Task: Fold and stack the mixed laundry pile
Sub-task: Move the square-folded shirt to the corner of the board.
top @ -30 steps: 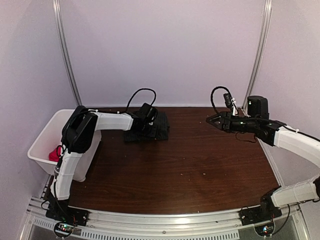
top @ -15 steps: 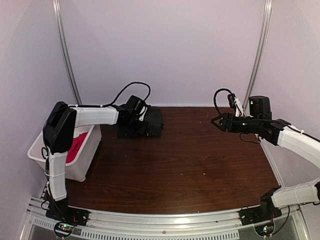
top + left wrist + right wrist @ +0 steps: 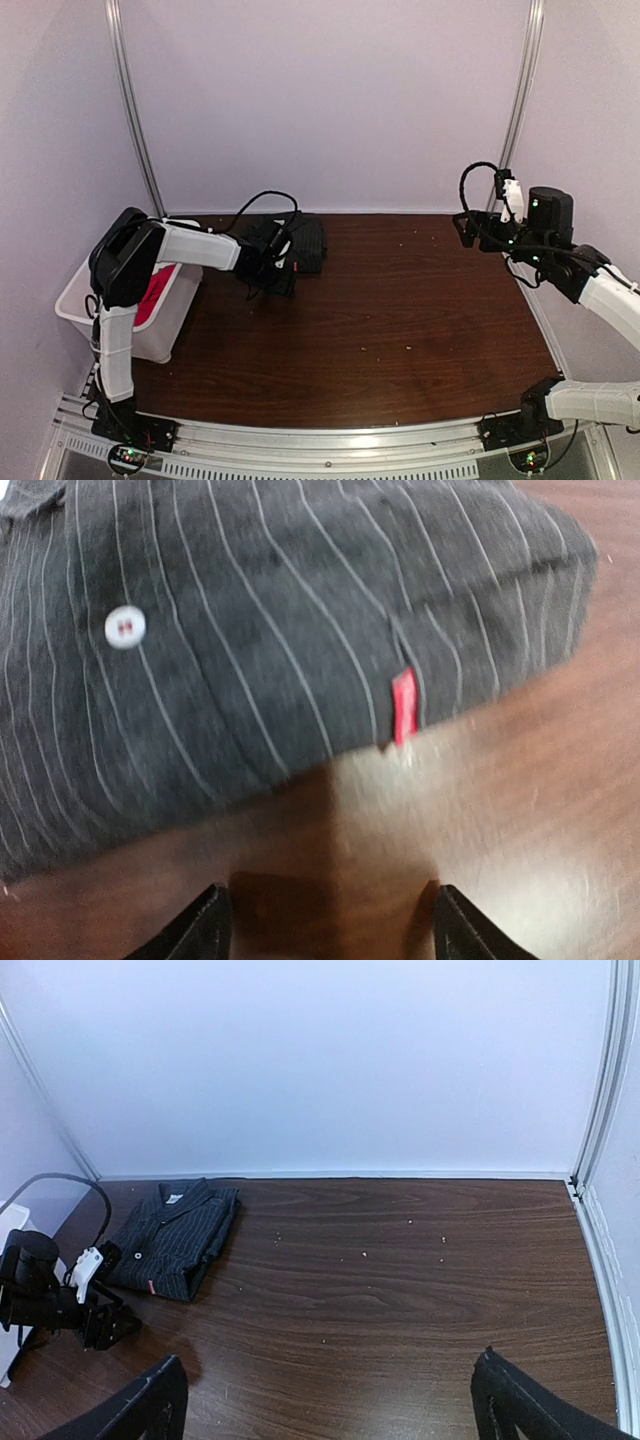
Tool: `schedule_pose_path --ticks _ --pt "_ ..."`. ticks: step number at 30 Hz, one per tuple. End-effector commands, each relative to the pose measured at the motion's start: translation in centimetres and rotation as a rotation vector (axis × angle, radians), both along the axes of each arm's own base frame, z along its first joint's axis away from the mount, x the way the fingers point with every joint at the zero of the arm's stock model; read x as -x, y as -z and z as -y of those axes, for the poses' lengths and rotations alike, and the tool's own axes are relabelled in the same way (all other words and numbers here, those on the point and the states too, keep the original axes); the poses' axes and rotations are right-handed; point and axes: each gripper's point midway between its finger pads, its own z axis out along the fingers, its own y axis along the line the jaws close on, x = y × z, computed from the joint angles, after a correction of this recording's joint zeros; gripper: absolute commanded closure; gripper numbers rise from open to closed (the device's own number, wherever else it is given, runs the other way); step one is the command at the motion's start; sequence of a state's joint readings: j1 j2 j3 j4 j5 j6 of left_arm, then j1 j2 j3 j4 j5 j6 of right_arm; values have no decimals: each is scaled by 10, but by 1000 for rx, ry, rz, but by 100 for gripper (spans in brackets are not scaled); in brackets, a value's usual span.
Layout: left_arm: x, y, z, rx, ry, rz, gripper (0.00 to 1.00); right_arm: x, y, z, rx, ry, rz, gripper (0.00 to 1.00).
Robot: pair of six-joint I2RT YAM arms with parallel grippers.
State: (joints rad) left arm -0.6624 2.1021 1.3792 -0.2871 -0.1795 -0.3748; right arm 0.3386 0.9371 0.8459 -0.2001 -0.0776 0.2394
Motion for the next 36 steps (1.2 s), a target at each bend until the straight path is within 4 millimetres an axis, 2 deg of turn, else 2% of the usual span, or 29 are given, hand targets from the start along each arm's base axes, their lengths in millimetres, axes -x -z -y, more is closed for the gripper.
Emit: schedule_pose_path --ticks 1,4,7,11,14,16,18,20,23,24,27,30,32,33,36 --pt "-30 13 -4 13 -55 12 30 8 13 -2 -47 -16 -43 0" --pt "-50 22 -6 9 -65 11 30 15 19 -12 -127 -64 -53 0" --pt "-69 17 -3 8 -54 30 30 17 29 -18 -155 -92 -81 0" --pt "-84 -7 2 -2 -42 81 27 14 40 -20 -154 -93 -114 0" --pt "-76 -30 4 12 -15 84 24 12 42 -28 -163 -127 -122 0" --pt "-59 -60 2 29 -21 127 18 11 42 -32 -161 -152 -122 0" --pt "-39 -111 3 54 -24 236 4 12 40 -36 -155 -180 -115 0" --pt "-23 -160 -3 117 -54 307 2 12 40 -43 -159 -222 -110 0" --pt "-9 -221 -42 179 -179 360 2 10 40 -55 -182 -283 -105 0" --pt "-6 -235 -53 195 -202 377 2 9 40 -59 -186 -300 -107 0" --pt "7 -262 -105 229 -306 368 2 6 42 -68 -198 -345 -120 0" --pt "28 -282 -153 190 -404 409 2 5 46 -72 -207 -360 -138 0" --pt "42 -285 -187 169 -473 426 2 5 47 -73 -209 -365 -145 0" --pt "49 -278 -204 161 -515 405 2 4 48 -73 -208 -366 -146 0" --pt "66 -241 -258 129 -659 303 2 2 49 -75 -206 -376 -152 0"
